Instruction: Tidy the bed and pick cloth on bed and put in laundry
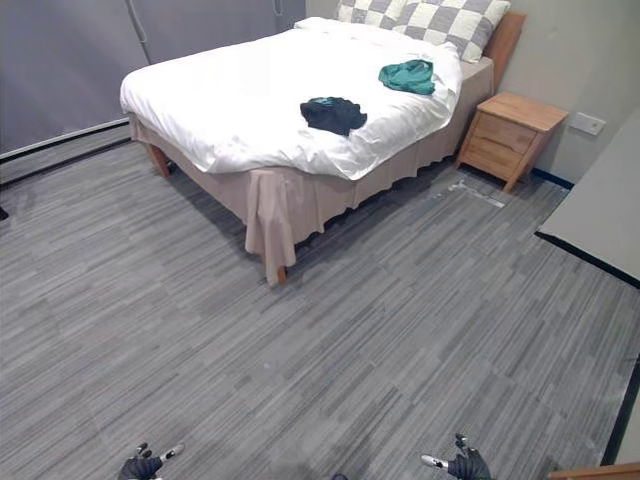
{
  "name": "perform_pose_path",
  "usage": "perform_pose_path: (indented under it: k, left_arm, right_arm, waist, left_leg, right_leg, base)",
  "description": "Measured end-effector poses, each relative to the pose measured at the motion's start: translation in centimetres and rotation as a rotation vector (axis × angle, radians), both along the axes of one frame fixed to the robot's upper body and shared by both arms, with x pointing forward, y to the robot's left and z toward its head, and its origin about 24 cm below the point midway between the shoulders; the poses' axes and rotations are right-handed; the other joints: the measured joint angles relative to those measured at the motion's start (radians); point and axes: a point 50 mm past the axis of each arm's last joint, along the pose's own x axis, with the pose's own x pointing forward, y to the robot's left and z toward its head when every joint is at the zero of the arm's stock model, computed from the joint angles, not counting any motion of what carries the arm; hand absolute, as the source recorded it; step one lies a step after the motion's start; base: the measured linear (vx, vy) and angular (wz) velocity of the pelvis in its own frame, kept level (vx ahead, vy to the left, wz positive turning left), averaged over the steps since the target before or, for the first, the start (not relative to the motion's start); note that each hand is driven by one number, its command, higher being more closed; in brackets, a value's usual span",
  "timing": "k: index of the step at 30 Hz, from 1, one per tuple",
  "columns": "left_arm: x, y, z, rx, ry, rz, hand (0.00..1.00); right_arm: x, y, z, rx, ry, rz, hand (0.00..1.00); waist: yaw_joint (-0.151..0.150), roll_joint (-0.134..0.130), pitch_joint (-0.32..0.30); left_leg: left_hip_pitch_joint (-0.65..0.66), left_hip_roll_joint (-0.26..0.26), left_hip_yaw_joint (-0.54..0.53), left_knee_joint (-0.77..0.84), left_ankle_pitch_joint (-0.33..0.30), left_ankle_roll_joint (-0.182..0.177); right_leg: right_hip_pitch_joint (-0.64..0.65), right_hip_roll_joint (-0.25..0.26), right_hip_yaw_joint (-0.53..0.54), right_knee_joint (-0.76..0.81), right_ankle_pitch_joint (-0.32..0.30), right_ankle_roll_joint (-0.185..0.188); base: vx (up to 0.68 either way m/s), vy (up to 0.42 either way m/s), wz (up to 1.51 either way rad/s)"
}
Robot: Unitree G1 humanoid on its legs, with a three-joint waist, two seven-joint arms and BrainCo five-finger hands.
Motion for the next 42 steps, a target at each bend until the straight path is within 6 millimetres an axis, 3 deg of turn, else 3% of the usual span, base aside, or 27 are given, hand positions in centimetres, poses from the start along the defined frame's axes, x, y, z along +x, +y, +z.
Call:
perform_pose_path:
  k: [4,7,9,12,13,15,16,17,18,20,21,22,23,24,25,26,27,28,29,30,31,32,33,36,37,40,42]
  left_arm:
    - [0.1,-0.2,0.0,-0.002,-0.005,-0.010,0.00]
    - [1.0,-0.4,0.1,-0.001,-0.031,-0.037,0.00]
    - [2.7,-0.9,0.4,-0.004,-0.063,-0.079,0.00]
    - [3.1,-0.6,0.6,0.001,-0.075,-0.080,0.00]
    - [3.1,-0.6,0.6,0.001,-0.077,-0.079,0.00]
    - [2.7,-0.4,0.6,0.002,-0.066,-0.074,0.00]
    - [3.0,-0.2,0.7,0.009,-0.070,-0.082,0.00]
    - [3.1,-0.1,0.8,0.012,-0.070,-0.088,0.00]
    - [3.1,0.1,0.8,0.009,-0.071,-0.092,0.00]
    - [3.0,0.2,0.8,0.006,-0.070,-0.092,0.00]
    - [3.0,0.1,0.8,0.004,-0.069,-0.096,0.00]
    - [3.0,-0.1,0.7,0.000,-0.067,-0.113,0.00]
    - [2.9,-0.3,0.7,-0.004,-0.066,-0.117,0.00]
    - [2.7,-0.3,0.6,-0.009,-0.067,-0.118,0.00]
    - [3.1,-0.2,0.8,-0.012,-0.086,-0.106,0.00]
    - [3.3,0.1,1.0,-0.013,-0.104,-0.086,0.00]
    - [3.3,0.0,0.9,-0.022,-0.107,-0.084,0.00]
    - [3.0,-0.6,0.7,-0.044,-0.112,-0.089,0.00]
    - [2.7,-0.8,0.6,-0.058,-0.111,-0.097,0.00]
    - [2.1,-1.0,0.4,-0.068,-0.104,-0.100,0.00]
    - [1.6,-1.1,0.3,-0.077,-0.101,-0.104,0.00]
    - [1.3,-1.3,0.3,-0.078,-0.104,-0.107,0.00]
    - [1.0,-1.7,0.4,-0.084,-0.119,-0.110,0.00]
    - [-0.4,-2.5,0.0,-0.123,-0.110,-0.050,0.00]
    - [-0.5,-2.7,0.0,-0.129,-0.105,-0.047,0.00]
    - [-0.5,-3.4,-0.2,-0.148,-0.105,-0.028,0.00]
    - [-0.2,-3.4,-0.3,-0.153,-0.090,0.001,0.00]
  right_arm:
    - [0.2,0.2,0.0,0.008,-0.007,-0.005,0.00]
    - [1.1,0.3,0.1,0.011,-0.029,-0.001,0.00]
    - [2.0,1.0,0.0,0.039,-0.055,-0.008,0.00]
    - [3.7,2.9,-0.3,0.100,-0.097,0.007,0.00]
    - [3.5,3.1,-0.4,0.109,-0.091,0.000,0.00]
    - [2.2,3.5,-1.0,0.129,-0.046,-0.016,0.00]
    - [1.9,3.6,-1.1,0.139,-0.039,-0.030,0.00]
    - [1.8,3.6,-1.1,0.142,-0.041,-0.038,0.00]
    - [1.8,3.5,-1.0,0.135,-0.049,-0.043,0.00]
    - [1.3,3.1,-0.9,0.125,-0.059,-0.064,0.00]
    - [1.2,2.8,-0.7,0.116,-0.062,-0.077,0.00]
    - [1.2,2.3,-0.5,0.106,-0.081,-0.101,0.00]
    - [0.7,1.9,-0.3,0.107,-0.095,-0.128,0.00]
    - [0.9,1.6,-0.1,0.104,-0.110,-0.134,0.00]
    - [1.8,1.4,0.2,0.106,-0.140,-0.135,0.00]
    - [2.2,1.5,0.4,0.115,-0.159,-0.126,0.00]
    - [2.1,1.4,0.4,0.111,-0.153,-0.124,0.00]
    - [2.1,1.1,0.5,0.103,-0.157,-0.119,0.00]
    - [2.2,1.0,0.6,0.097,-0.161,-0.115,0.00]
    - [2.5,1.3,0.6,0.100,-0.162,-0.097,0.00]
    - [2.6,1.3,0.7,0.100,-0.166,-0.078,0.00]
    - [2.8,1.2,0.8,0.094,-0.174,-0.066,0.00]
    - [3.4,0.7,1.4,0.074,-0.199,-0.038,0.00]
    - [5.5,-0.1,3.0,0.040,-0.282,0.002,0.00]
    - [5.6,-0.2,3.2,0.036,-0.289,0.006,0.00]
    - [5.7,-0.8,3.8,0.017,-0.303,0.017,0.00]
    - [5.4,-1.1,3.8,0.008,-0.290,0.023,0.00]
  waist:
    - [0.000,0.000,0.000]
    - [-0.001,0.005,0.019]
    - [0.000,-0.015,0.058]
    - [-0.004,-0.034,0.140]
    - [-0.005,-0.032,0.152]
    - [-0.008,-0.029,0.171]
    - [-0.016,-0.031,0.181]
    - [-0.017,-0.036,0.185]
    - [-0.021,-0.051,0.193]
    - [-0.035,-0.070,0.202]
    - [-0.035,-0.061,0.206]
    - [-0.048,-0.035,0.196]
    - [-0.054,-0.006,0.164]
    - [-0.050,0.007,0.154]
    - [-0.045,0.030,0.152]
    - [-0.048,0.037,0.150]
    - [-0.048,0.036,0.153]
    - [-0.043,0.054,0.170]
    - [-0.039,0.060,0.178]
    - [-0.030,0.047,0.193]
    - [-0.018,0.020,0.204]
    - [-0.008,0.013,0.208]
    - [0.022,0.003,0.212]
    - [0.047,0.016,0.212]
    - [0.047,0.017,0.210]
    - [0.043,0.028,0.201]
    - [0.042,0.001,0.168]
  left_leg:
    - [-0.001,0.002,0.014,0.007,-0.009,-0.001]
    - [-0.053,0.023,0.019,0.134,-0.081,0.006]
    - [-0.112,0.021,0.028,0.270,-0.165,0.027]
    - [-0.115,0.029,0.042,0.393,-0.231,0.020]
    - [-0.106,0.036,0.041,0.408,-0.245,0.015]
    - [-0.066,0.074,0.028,0.413,-0.267,0.002]
    - [-0.050,0.099,0.010,0.398,-0.281,-0.016]
    - [-0.038,0.103,0.004,0.387,-0.284,-0.023]
    - [-0.007,0.103,-0.009,0.365,-0.294,-0.041]
    - [0.039,0.106,-0.046,0.346,-0.322,-0.083]
    - [0.071,0.125,-0.057,0.338,-0.339,-0.097]
    - [0.107,0.159,-0.089,0.301,-0.366,-0.059]
    - [0.126,0.182,-0.113,0.259,-0.379,0.043]
    - [0.117,0.187,-0.153,0.304,-0.351,0.051]
    - [0.054,0.186,-0.181,0.493,-0.284,0.007]
    - [-0.044,0.228,-0.169,0.704,-0.109,-0.002]
    - [-0.070,0.243,-0.183,0.771,-0.032,-0.015]
    - [-0.166,0.270,-0.225,0.992,0.034,-0.022]
    - [-0.235,0.263,-0.242,1.136,-0.003,-0.021]
    - [-0.309,0.221,-0.243,1.234,-0.050,-0.034]
    - [-0.357,0.176,-0.224,1.225,-0.079,-0.035]
    - [-0.381,0.151,-0.200,1.187,-0.096,-0.035]
    - [-0.437,0.118,-0.132,1.025,-0.123,-0.031]
    - [-0.491,0.096,0.072,0.530,-0.076,-0.002]
    - [-0.489,0.093,0.110,0.463,-0.055,0.002]
    - [-0.485,0.075,0.270,0.293,0.003,0.052]
    - [-0.489,0.046,0.340,0.284,0.010,0.153]
  right_leg:
    - [-0.004,0.001,0.010,0.002,-0.001,0.000]
    - [-0.090,-0.009,0.014,0.202,-0.109,0.012]
    - [-0.288,-0.072,-0.014,0.599,-0.218,0.073]
    - [-0.469,-0.173,-0.079,0.996,-0.244,0.086]
    - [-0.477,-0.176,-0.084,0.999,-0.255,0.091]
    - [-0.473,-0.161,-0.088,0.837,-0.268,0.119]
    - [-0.466,-0.148,-0.092,0.622,-0.205,0.132]
    - [-0.460,-0.149,-0.088,0.525,-0.161,0.134]
    - [-0.450,-0.160,-0.061,0.343,-0.059,0.152]
    - [-0.451,-0.200,-0.003,0.255,0.008,0.178]
    - [-0.470,-0.203,-0.014,0.327,0.064,0.170]
    - [-0.520,-0.175,-0.030,0.483,0.055,0.142]
    - [-0.554,-0.151,-0.068,0.566,-0.014,0.091]
    - [-0.559,-0.137,-0.089,0.577,-0.045,0.058]
    - [-0.560,-0.113,-0.102,0.585,-0.068,0.023]
    - [-0.525,-0.085,-0.133,0.591,-0.108,-0.028]
    - [-0.498,-0.072,-0.136,0.578,-0.123,-0.040]
    - [-0.410,-0.022,-0.142,0.514,-0.139,-0.059]
    - [-0.345,0.006,-0.139,0.464,-0.142,-0.065]
    - [-0.254,0.022,-0.132,0.401,-0.147,-0.073]
    - [-0.194,0.025,-0.121,0.360,-0.150,-0.078]
    - [-0.161,0.027,-0.109,0.336,-0.151,-0.081]
    - [-0.103,0.038,-0.092,0.284,-0.150,-0.078]
    - [-0.009,0.062,-0.064,0.236,-0.184,-0.088]
    - [0.010,0.064,-0.064,0.231,-0.194,-0.087]
    - [0.109,0.086,-0.079,0.225,-0.278,-0.071]
    - [0.105,0.064,-0.118,0.281,-0.366,-0.025]
  base:
    - [-0.01,-0.015,-0.09]
    - [0.00,-0.005,-0.08]
    - [-0.08,0.027,-0.12]
    - [0.00,-0.008,-0.20]
    - [0.12,-0.067,-0.12]
    - [0.22,-0.172,0.11]
    - [0.23,-0.218,0.29]
    - [0.28,-0.244,0.28]
    - [0.26,-0.206,0.18]
    - [0.33,-0.306,0.30]
    - [0.47,-0.424,0.43]
    - [0.46,-0.377,0.40]
    - [0.54,-0.347,0.34]
    - [0.47,-0.260,0.03]
    - [0.73,-0.437,0.00]
    - [0.63,-0.400,0.02]
    - [0.74,-0.450,0.14]
    - [0.47,-0.234,-0.01]
    - [0.51,-0.219,-0.06]
    - [0.45,-0.172,-0.13]
    - [0.36,-0.134,-0.22]
    - [0.41,-0.168,-0.54]
    - [0.41,-0.157,-0.63]
    - [0.46,-0.123,-0.47]
    - [0.47,-0.034,-0.01]
    - [0.65,0.016,0.28]
    - [0.55,0.041,0.26]
